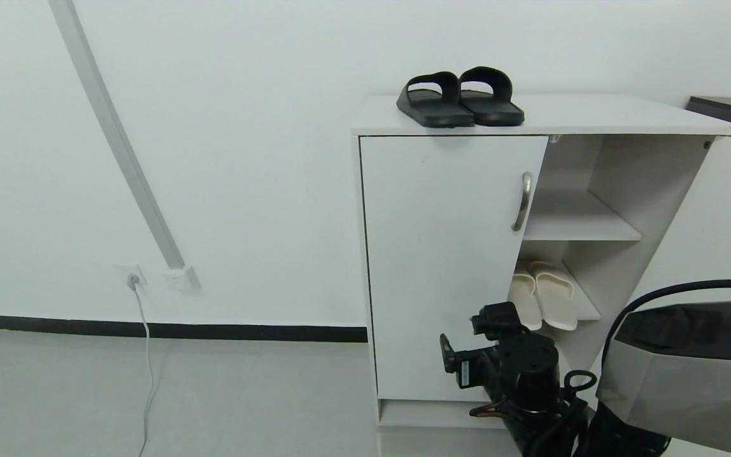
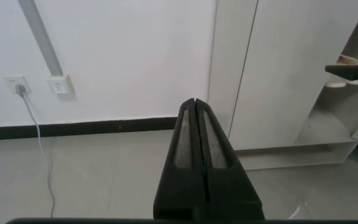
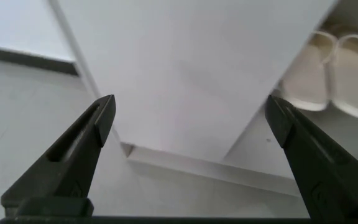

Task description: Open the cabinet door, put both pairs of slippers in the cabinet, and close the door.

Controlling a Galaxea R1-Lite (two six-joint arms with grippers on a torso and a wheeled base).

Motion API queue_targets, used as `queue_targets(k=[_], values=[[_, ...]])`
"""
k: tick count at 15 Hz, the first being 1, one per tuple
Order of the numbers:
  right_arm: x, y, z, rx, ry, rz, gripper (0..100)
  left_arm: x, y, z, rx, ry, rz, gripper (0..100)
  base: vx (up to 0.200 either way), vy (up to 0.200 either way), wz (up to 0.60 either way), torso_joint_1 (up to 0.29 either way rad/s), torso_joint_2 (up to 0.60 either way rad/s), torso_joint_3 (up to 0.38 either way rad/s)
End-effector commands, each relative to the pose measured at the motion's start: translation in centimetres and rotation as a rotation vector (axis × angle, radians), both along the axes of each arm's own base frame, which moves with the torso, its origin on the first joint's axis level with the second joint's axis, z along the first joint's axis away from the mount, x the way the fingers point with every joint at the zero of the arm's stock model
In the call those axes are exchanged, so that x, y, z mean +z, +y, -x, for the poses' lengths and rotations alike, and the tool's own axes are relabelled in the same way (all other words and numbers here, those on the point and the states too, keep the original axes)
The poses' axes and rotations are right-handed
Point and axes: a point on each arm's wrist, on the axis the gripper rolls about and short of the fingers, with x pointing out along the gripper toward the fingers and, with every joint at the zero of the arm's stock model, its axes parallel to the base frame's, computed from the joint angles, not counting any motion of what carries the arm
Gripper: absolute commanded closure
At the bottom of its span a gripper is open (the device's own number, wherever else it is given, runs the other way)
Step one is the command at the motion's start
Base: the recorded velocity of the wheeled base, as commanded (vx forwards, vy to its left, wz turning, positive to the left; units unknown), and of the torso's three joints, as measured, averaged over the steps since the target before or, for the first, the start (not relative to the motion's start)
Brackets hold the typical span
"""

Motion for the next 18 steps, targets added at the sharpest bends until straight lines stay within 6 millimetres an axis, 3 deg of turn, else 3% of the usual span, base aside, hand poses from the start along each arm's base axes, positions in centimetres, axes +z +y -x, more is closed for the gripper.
queue_targets(k=[1, 13, 18], values=[[-0.01, 0.00, 0.03, 0.002, -0.001, -0.001, 0, 0.00, 0.00, -0.01, 0.000, 0.001, 0.000, 100, 0.000, 0.000, 0.00, 0.000, 0.00, 0.000], [-0.22, -0.36, -0.18, -0.001, -0.007, 0.002, 0, 0.02, 0.00, -0.01, 0.000, 0.000, 0.000, 100, 0.000, 0.000, 0.00, 0.001, 0.00, -0.004], [-0.26, -0.35, -0.12, 0.000, -0.004, 0.004, 0, 0.00, 0.00, -0.01, 0.000, 0.001, 0.000, 100, 0.000, 0.000, 0.00, 0.079, -0.36, -0.273]])
